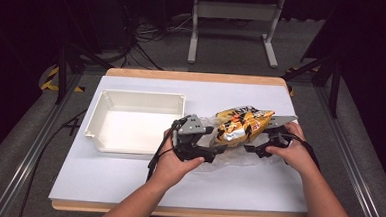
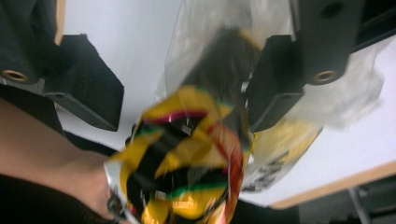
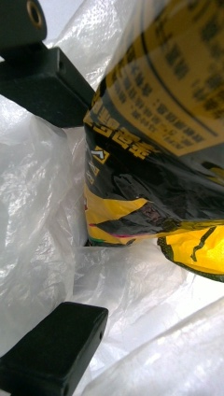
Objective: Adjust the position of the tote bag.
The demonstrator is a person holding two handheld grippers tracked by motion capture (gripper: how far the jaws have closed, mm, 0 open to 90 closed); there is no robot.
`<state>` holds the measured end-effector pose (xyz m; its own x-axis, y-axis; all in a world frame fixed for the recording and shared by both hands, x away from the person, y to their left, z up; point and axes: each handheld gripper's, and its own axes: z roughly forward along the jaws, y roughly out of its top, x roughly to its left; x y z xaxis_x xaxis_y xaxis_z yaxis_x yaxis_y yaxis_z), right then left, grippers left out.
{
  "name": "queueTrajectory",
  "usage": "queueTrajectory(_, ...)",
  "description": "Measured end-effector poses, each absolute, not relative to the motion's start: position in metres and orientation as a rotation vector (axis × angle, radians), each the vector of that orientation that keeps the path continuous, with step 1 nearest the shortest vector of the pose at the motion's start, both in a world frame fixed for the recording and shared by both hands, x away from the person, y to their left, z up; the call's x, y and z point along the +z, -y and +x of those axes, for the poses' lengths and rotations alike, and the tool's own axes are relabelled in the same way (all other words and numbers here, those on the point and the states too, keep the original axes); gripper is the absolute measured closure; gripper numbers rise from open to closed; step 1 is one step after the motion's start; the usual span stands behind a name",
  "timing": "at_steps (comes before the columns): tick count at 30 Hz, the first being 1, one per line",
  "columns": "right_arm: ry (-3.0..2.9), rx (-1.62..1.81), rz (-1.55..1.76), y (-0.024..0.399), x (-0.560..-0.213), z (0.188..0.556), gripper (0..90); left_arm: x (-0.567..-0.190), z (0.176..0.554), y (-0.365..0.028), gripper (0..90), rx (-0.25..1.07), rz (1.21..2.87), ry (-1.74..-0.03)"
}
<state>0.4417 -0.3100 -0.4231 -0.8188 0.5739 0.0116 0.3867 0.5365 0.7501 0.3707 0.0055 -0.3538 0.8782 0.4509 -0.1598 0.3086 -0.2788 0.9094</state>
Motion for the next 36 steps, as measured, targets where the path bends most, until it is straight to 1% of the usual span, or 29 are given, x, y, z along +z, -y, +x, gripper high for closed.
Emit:
queueTrajectory(2,-2.541,1.151,0.810,0.310,-0.423,0.441,7.6,-0.354,0.372,-0.005,28.8,0.141,1.863,-0.559)
queueTrajectory(5,-2.538,1.152,0.810,0.311,-0.422,0.441,7.8,-0.354,0.374,0.002,28.4,0.135,1.833,-0.534)
queueTrajectory(8,-2.539,1.148,0.808,0.311,-0.422,0.441,7.9,-0.353,0.378,0.009,27.3,0.157,1.858,-0.516)
queueTrajectory(11,-2.538,1.145,0.807,0.310,-0.422,0.440,8.6,-0.353,0.381,0.016,28.2,0.179,1.887,-0.501)
queueTrajectory(14,-2.535,1.146,0.804,0.311,-0.420,0.439,9.1,-0.353,0.382,0.018,38.8,0.198,1.901,-0.478)
queueTrajectory(15,-2.536,1.146,0.805,0.311,-0.420,0.438,9.4,-0.353,0.381,0.019,38.8,0.221,1.909,-0.469)
queueTrajectory(16,-2.536,1.146,0.803,0.312,-0.418,0.437,9.7,-0.353,0.381,0.019,46.7,0.237,1.917,-0.459)
queueTrajectory(18,-2.528,1.152,0.799,0.314,-0.415,0.435,10.1,-0.353,0.380,0.018,55.0,0.244,1.928,-0.454)
queueTrajectory(22,-2.519,1.158,0.787,0.321,-0.406,0.427,10.4,-0.352,0.377,0.017,62.5,0.274,1.941,-0.447)
queueTrajectory(26,-2.508,1.169,0.776,0.330,-0.396,0.417,10.6,-0.355,0.373,0.018,62.0,0.260,1.941,-0.425)
queueTrajectory(29,-2.491,1.172,0.762,0.337,-0.386,0.408,10.6,-0.356,0.371,0.020,57.7,0.230,1.947,-0.411)
queueTrajectory(30,-2.486,1.169,0.757,0.340,-0.382,0.405,10.6,-0.358,0.367,0.022,54.5,0.189,1.954,-0.405)
queueTrajectory(31,-2.486,1.169,0.757,0.340,-0.382,0.405,10.6,-0.358,0.367,0.022,51.1,0.189,1.954,-0.405)
queueTrajectory(32,-2.481,1.169,0.752,0.342,-0.379,0.402,10.6,-0.359,0.366,0.023,51.1,0.152,1.964,-0.400)
queueTrajectory(35,-2.467,1.181,0.745,0.347,-0.372,0.396,10.9,-0.362,0.362,0.025,38.2,0.065,1.975,-0.383)
queueTrajectory(36,-2.468,1.179,0.744,0.348,-0.371,0.395,10.9,-0.362,0.362,0.025,35.6,0.065,1.975,-0.383)
